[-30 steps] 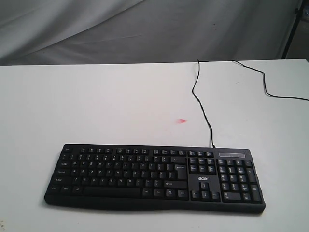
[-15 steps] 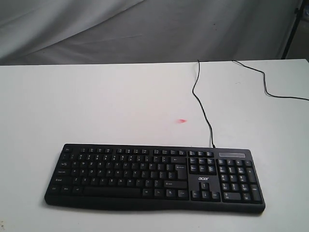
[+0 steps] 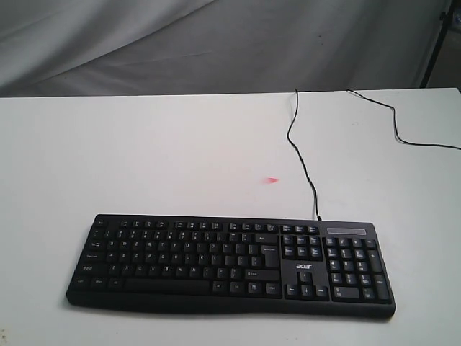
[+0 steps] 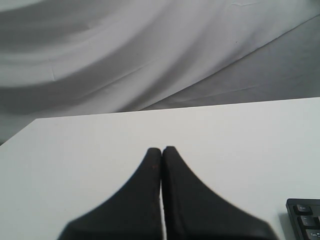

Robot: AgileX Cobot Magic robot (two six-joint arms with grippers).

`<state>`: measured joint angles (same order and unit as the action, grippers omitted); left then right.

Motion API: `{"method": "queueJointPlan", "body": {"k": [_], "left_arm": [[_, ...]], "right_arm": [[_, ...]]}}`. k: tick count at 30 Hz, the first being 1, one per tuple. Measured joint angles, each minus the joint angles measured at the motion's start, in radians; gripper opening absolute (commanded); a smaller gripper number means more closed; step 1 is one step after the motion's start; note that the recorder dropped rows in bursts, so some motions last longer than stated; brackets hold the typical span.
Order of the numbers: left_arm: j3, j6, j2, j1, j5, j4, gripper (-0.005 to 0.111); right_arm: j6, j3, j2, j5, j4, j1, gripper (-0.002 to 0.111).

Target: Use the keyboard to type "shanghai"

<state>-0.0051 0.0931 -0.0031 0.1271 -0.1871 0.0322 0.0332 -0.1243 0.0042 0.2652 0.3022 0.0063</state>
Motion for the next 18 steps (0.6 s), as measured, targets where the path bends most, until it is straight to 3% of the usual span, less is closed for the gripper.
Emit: {"method": "queueJointPlan", "body": {"k": [11, 18], "left_arm": [[0.0, 0.0, 0.0, 0.0, 0.0, 0.0, 0.001], [0.0, 0.0, 0.0, 0.0, 0.0, 0.0, 0.001]], "right_arm": [[0.0, 0.118, 0.0, -0.055, -0.188, 0.0, 0.0], [0.0, 0.121, 0.0, -0.059, -0.211, 0.0, 0.0]]}}
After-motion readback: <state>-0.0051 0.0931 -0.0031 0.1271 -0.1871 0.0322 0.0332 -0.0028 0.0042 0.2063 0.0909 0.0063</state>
